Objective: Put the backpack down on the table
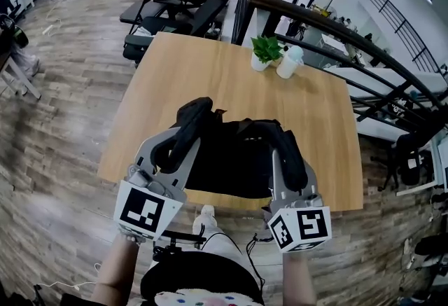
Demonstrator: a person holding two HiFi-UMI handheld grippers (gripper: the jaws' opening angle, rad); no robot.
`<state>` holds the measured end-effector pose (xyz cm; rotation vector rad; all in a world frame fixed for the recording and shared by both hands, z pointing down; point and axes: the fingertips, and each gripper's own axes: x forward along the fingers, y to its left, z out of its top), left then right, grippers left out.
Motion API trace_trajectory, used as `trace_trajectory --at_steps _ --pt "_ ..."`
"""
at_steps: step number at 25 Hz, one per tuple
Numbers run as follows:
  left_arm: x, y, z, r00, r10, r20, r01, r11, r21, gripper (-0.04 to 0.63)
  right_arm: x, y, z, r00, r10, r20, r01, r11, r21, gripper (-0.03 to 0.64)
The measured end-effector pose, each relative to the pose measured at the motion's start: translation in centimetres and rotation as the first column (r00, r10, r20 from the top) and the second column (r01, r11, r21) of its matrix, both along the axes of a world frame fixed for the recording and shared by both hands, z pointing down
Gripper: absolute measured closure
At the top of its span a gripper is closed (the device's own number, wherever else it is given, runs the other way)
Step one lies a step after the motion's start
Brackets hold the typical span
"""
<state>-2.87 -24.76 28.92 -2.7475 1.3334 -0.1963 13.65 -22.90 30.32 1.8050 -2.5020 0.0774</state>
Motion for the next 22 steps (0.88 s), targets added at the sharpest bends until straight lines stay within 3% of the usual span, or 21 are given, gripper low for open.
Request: trace_trajectory --at_steps 10,22 --pt "1.7 -7.2 2.2 1.0 -0.006 0.005 0.007 0.999 -0.041 0.531 2.3 -7.5 2.6 0.998 0.005 0.066 -0.002 0.998 -0.056 0.557" --pt "3.5 -15.2 6.6 0.999 -0.021 0.024 0.023 0.996 -0.091 0.531 4.6 -15.3 6.8 0.996 0.036 0.078 -0.027 0.994 -0.109 0.557"
